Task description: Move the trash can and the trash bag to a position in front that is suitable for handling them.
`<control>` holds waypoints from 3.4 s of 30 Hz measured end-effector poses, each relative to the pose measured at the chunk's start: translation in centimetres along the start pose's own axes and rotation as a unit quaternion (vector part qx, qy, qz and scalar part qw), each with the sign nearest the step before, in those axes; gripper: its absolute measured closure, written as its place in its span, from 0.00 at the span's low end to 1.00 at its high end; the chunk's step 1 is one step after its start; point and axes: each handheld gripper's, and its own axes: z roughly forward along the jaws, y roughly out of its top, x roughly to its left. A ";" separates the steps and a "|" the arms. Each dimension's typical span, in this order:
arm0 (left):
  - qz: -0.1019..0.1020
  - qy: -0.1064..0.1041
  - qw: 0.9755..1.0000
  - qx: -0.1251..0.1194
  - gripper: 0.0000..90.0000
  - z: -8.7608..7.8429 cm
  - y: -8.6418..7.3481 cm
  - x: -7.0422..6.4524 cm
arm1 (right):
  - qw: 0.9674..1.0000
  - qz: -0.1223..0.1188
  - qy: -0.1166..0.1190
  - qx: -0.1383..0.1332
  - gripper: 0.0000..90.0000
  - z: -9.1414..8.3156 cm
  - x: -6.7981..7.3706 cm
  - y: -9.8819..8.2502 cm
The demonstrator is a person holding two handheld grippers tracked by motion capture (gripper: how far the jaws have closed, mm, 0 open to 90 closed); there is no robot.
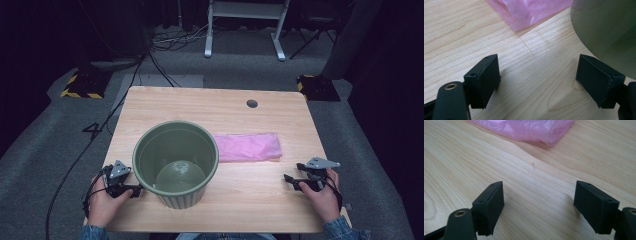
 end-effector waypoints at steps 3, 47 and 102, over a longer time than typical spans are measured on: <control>-0.004 0.002 1.000 0.003 0.22 0.0 0.1 -0.2 | 1.000 0.000 0.000 0.000 0.27 0.0 0.0 0.0; 0.088 -0.106 0.990 -0.038 0.35 4.5 7.8 -9.5 | 0.997 -0.053 0.048 -0.013 0.33 0.1 3.6 1.6; 0.093 -0.117 0.988 -0.042 0.31 5.9 8.1 -10.4 | 0.994 -0.059 0.093 -0.004 0.18 10.9 2.5 10.2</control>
